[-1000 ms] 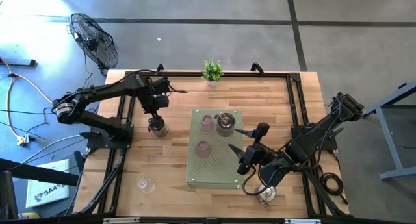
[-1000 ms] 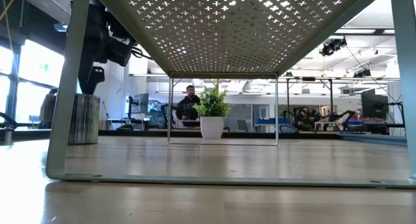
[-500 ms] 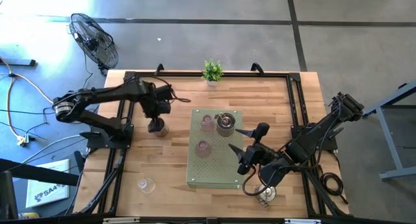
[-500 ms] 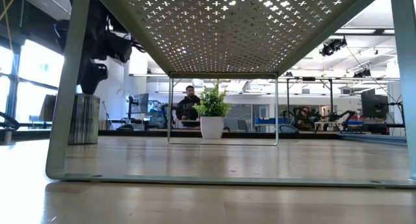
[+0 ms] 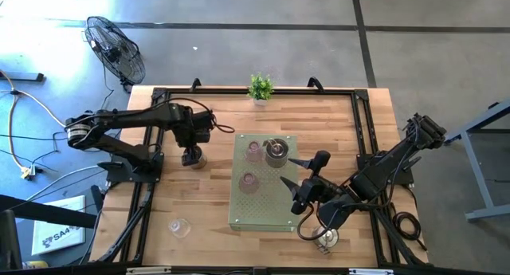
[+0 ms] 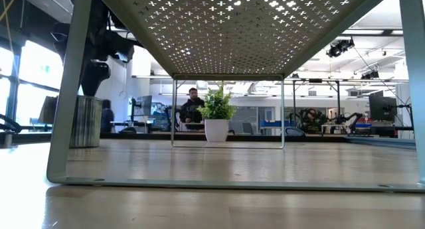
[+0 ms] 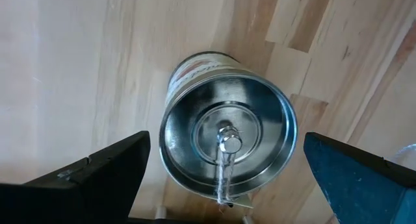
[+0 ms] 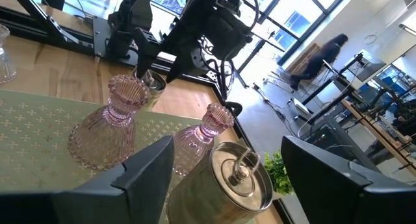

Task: Pick & Place candle stick holders
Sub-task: Put the top silver scented candle on the shelf

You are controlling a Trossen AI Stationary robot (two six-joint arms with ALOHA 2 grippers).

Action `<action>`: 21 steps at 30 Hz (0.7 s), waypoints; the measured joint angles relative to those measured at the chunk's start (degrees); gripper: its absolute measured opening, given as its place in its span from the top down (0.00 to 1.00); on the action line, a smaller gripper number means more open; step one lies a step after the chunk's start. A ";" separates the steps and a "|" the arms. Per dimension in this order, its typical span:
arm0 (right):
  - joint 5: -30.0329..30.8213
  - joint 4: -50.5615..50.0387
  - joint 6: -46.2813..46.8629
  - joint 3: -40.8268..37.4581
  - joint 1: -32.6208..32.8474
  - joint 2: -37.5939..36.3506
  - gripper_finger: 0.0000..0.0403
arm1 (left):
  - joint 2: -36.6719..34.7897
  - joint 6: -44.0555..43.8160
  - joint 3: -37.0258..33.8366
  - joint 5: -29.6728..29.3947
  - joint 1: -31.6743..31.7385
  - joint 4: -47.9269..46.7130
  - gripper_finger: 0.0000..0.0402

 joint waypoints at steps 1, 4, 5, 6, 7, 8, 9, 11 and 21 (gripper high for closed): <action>-0.01 0.00 0.00 0.00 0.00 0.00 0.31 | 0.00 0.04 0.00 0.17 0.00 0.01 0.01; -0.01 -0.36 0.00 0.00 0.01 0.00 0.31 | 0.00 0.07 0.00 0.21 0.00 0.01 0.01; 0.00 -0.53 0.08 0.00 0.02 0.00 0.31 | 0.00 0.07 0.00 0.21 0.00 0.03 0.01; -0.01 -0.75 0.39 0.00 0.01 0.00 0.31 | 0.00 0.05 0.00 0.21 0.00 0.07 0.01; -0.02 -1.05 0.73 0.02 0.00 0.00 0.31 | 0.00 0.01 0.00 0.21 0.00 0.16 0.01; -0.01 -1.40 1.15 0.00 0.00 0.00 0.31 | 0.00 -0.23 0.00 0.21 0.00 0.30 0.01; -0.01 -1.80 1.57 0.02 0.00 0.00 0.31 | 0.00 -0.56 0.00 0.21 0.00 0.42 0.01; -0.01 -2.29 2.09 0.02 0.01 0.01 0.31 | 0.00 -1.33 0.00 0.21 0.00 0.89 0.01; 0.01 -2.34 2.13 0.02 0.00 0.02 0.31 | 0.00 -1.50 0.00 -2.46 -4.09 1.01 0.01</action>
